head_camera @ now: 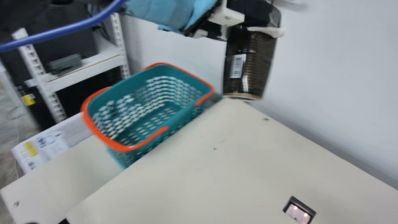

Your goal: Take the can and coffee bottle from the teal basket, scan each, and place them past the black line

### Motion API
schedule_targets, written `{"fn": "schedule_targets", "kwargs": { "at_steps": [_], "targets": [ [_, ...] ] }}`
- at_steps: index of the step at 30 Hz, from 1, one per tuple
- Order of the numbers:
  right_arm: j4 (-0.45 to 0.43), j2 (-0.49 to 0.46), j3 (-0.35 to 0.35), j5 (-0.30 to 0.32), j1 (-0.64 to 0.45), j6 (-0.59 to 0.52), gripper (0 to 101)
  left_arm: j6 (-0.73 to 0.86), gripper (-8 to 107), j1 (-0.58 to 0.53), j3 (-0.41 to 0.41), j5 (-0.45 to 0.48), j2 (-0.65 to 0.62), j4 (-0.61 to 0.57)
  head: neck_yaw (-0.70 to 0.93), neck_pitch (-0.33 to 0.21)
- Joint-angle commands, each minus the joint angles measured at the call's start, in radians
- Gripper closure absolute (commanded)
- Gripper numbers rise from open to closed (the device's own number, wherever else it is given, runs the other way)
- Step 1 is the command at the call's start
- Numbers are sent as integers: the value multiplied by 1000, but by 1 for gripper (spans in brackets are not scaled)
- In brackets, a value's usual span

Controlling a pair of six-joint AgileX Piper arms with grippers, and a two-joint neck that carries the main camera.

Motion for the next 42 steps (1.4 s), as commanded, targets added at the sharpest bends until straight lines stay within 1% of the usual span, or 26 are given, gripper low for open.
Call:
{"fn": "schedule_targets", "kwargs": {
  "at_steps": [1,12,24,33,42],
  "targets": [
    [0,0,0,0,0,0,0,-20,89,-41,0,2,-8,4,-57,-26],
    [0,0,0,0,0,0,0,-143,89,-191,-12,-12,-35,50,-417,-27],
    [0,0,0,0,0,0,0,-231,89,-327,-23,-48,-39,105,-728,-27],
    [0,0,0,0,0,0,0,-268,89,-407,-25,-64,-46,122,-728,-27],
    [0,0,0,0,0,0,0,-290,89,-469,-40,-38,-70,103,-728,-27]
  ]
}}
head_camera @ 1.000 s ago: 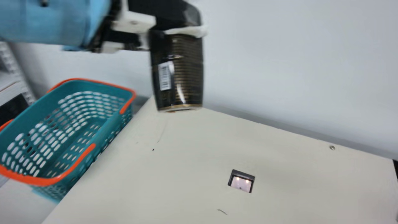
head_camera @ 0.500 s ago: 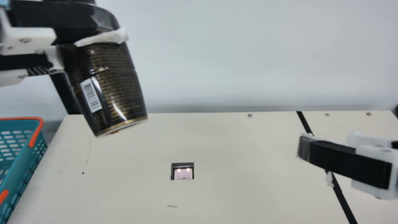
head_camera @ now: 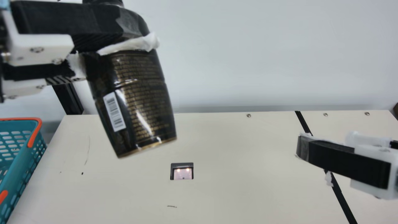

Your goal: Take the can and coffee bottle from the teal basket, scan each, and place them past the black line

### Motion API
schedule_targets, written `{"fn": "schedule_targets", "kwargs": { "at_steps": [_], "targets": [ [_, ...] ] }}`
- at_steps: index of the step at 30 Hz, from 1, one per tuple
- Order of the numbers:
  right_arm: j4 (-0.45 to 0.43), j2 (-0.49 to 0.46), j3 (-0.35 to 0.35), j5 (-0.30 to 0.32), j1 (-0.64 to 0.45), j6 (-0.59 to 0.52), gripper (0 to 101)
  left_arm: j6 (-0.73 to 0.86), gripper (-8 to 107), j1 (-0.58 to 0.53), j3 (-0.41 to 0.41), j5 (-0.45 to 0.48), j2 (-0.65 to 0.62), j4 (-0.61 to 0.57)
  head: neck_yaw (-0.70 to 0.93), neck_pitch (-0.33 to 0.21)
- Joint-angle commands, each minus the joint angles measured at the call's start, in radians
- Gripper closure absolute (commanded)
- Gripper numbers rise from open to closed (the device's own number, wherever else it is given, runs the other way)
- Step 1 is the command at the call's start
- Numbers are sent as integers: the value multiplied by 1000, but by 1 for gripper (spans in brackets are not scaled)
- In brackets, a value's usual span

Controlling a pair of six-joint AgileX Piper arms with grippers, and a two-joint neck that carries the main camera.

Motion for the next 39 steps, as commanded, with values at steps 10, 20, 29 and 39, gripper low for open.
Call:
{"fn": "schedule_targets", "kwargs": {
  "at_steps": [10,20,29,39],
  "targets": [
    [0,0,0,0,0,0,0,-15,89,-16,-30,35,-16,-91,-6,-27],
    [0,0,0,0,0,0,0,-70,89,-44,-51,40,-17,-160,-6,-27],
    [0,0,0,0,0,0,0,-122,89,-95,-56,15,-14,-132,-6,-27],
    [0,0,0,0,0,0,0,-122,89,-94,-56,16,-14,-130,-6,-27]
  ]
}}
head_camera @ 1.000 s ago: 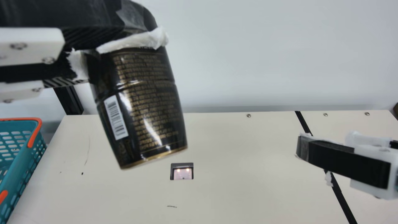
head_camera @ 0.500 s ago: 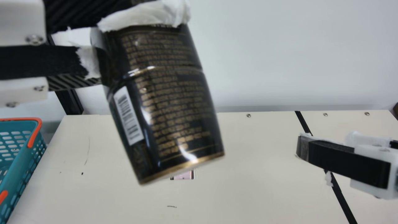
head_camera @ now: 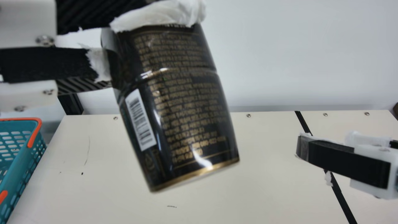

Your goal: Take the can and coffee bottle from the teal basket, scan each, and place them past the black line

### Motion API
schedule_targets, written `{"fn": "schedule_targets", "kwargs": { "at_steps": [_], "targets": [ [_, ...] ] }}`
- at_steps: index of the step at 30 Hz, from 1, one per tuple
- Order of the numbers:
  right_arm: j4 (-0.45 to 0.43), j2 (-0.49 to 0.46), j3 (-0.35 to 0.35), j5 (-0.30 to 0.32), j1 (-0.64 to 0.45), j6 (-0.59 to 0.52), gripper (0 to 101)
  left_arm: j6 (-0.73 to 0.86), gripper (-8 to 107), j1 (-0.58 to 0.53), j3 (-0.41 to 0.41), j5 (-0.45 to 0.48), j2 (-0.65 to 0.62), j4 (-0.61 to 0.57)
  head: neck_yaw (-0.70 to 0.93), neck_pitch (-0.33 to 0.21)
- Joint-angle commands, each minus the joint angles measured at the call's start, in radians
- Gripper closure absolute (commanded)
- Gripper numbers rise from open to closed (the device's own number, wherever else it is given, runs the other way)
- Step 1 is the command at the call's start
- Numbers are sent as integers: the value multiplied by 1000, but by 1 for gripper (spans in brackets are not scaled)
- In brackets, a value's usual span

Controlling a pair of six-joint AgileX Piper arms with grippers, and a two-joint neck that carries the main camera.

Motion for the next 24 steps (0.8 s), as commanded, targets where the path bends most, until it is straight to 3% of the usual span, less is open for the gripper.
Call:
{"fn": "schedule_targets", "kwargs": {
  "at_steps": [1,7,21,22,24],
  "targets": [
    [0,0,0,0,0,0,0,0,89,0,0,0,0,0,-1,-27],
    [0,0,0,0,0,0,0,-12,89,8,8,-17,3,40,-1,-27],
    [0,0,0,0,0,0,0,-368,89,-194,-44,-104,71,523,-1,-27],
    [0,0,0,0,0,0,0,-291,89,-164,-40,-105,67,419,-1,-27],
    [0,0,0,0,0,0,0,-343,89,-189,-43,-107,71,476,-1,-27]
  ]
}}
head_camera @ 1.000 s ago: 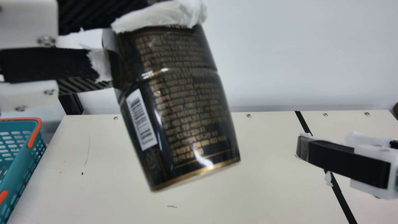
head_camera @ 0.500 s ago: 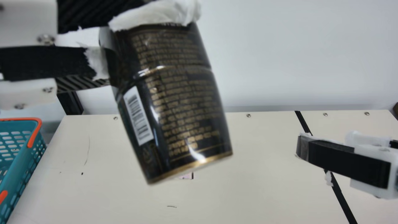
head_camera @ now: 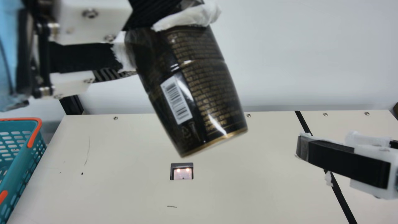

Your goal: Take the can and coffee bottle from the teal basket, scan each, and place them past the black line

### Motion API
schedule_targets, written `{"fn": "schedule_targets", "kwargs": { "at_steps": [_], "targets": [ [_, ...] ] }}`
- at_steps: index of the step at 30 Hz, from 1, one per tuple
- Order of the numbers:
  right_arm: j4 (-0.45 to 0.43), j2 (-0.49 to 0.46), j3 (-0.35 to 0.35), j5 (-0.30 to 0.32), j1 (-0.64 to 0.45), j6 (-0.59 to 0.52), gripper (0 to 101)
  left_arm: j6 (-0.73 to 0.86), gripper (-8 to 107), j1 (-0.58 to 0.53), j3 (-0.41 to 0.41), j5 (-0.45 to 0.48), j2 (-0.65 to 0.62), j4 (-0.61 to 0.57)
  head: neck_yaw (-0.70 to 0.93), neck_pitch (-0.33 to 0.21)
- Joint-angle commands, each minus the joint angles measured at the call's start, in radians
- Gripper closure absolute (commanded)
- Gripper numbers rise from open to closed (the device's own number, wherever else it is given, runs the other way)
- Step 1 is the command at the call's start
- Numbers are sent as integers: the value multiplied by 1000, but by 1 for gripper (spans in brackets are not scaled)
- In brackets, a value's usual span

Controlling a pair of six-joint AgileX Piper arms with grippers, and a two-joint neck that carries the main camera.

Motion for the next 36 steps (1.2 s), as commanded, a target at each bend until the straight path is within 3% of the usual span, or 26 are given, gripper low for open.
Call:
{"fn": "schedule_targets", "kwargs": {
  "at_steps": [1,23,29,36],
  "targets": [
    [0,0,0,0,0,0,0,0,89,0,0,0,0,0,-1,-27],
    [0,0,0,0,0,0,0,16,89,21,6,-6,2,-5,-1,-27],
    [0,0,0,0,0,0,0,103,89,115,69,-16,5,-152,-1,-27],
    [0,0,0,0,0,0,0,312,89,276,236,-68,-9,-424,-1,-27]
  ]
}}
